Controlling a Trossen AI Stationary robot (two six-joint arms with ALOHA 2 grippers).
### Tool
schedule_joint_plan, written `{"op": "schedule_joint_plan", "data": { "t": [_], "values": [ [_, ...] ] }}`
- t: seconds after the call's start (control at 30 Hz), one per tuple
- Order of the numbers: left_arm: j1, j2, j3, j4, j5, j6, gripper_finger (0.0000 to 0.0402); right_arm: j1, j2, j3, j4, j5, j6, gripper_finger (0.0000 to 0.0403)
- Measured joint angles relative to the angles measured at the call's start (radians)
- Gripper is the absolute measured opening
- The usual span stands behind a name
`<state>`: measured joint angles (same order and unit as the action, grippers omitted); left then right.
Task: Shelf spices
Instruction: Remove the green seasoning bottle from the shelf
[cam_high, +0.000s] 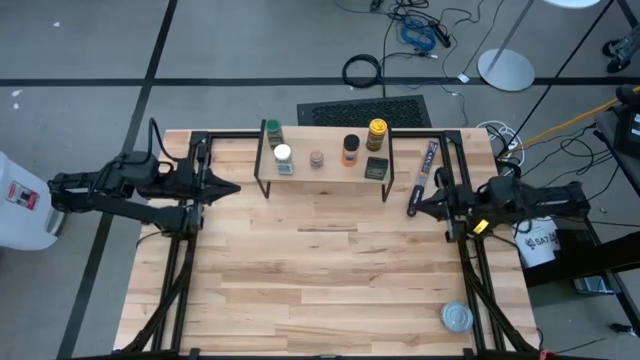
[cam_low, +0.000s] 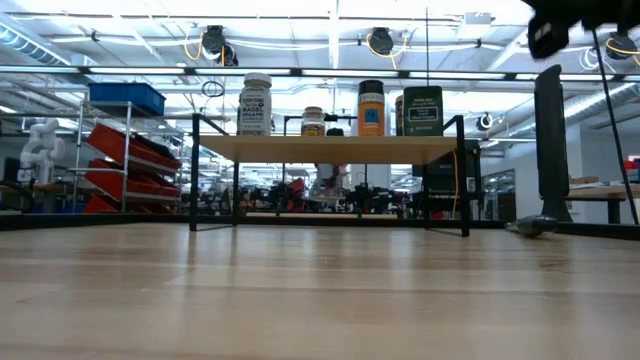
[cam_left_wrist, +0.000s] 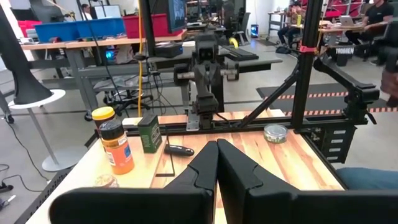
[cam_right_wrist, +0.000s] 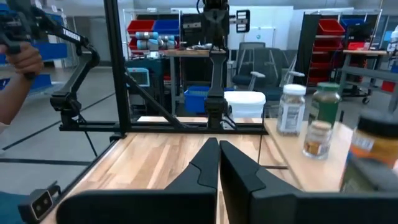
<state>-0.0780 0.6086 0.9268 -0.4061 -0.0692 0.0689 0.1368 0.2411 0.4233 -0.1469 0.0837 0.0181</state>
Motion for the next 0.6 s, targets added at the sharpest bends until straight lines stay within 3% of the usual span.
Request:
{"op": "schedule_joint_plan", "data": {
  "t": [0.3, 0.43, 0.6],
  "values": [
    [0.000, 0.019, 0.000, 0.001, 0.000, -0.002, 0.0015, 0.000, 0.152, 0.317, -0.142, 0.047, -0.104, 0.0000],
    [0.000, 0.043, 0.000, 0.015, -0.040, 0.008, 0.0015, 0.000, 0.182, 0.357, -0.135, 0.049, -0.209, 0.0000],
    [0.001, 0.075, 0.000, 0.062, -0.096, 0.069, 0.0015, 0.000, 0.202, 0.357, -0.112, 0.080, -0.192, 0.0000]
  ]
}}
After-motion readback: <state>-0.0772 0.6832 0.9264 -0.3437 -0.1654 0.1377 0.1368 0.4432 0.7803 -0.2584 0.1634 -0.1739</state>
